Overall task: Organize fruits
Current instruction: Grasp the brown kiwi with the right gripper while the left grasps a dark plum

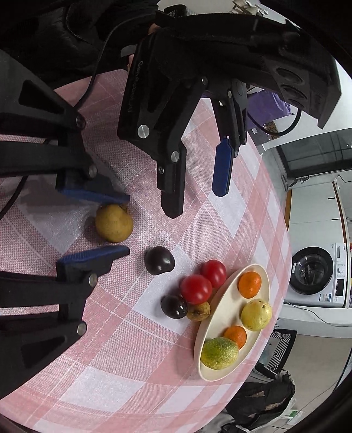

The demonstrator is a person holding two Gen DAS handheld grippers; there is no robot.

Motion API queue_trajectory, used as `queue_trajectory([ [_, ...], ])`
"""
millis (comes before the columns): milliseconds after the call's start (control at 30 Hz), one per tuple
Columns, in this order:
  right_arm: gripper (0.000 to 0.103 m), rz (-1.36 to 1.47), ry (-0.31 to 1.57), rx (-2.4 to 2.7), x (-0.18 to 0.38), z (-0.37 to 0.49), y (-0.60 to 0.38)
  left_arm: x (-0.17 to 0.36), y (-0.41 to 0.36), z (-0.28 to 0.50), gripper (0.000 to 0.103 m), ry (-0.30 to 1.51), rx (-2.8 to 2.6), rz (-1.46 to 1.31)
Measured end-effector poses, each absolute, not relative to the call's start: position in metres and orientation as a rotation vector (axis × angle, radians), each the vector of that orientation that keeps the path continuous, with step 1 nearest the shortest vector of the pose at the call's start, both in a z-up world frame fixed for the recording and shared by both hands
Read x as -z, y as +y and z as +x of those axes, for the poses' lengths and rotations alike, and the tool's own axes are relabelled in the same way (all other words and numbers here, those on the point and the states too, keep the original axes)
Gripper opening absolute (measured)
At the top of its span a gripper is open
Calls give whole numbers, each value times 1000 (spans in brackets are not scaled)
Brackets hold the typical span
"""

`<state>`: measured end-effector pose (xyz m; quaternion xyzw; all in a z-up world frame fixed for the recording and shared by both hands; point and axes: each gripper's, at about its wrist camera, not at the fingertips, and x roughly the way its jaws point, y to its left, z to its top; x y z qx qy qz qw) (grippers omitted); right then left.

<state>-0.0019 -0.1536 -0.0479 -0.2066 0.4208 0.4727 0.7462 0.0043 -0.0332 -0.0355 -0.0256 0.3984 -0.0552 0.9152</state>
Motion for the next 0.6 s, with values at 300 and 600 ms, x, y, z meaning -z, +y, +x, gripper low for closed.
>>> queue_trajectory([
  [300, 29, -383, 875, -970, 33, 16, -170, 40, -39, 14, 65, 860, 142, -70],
  [600, 29, -304, 875, -880, 27, 37, -188, 47, -67, 31, 57, 886, 208, -19],
])
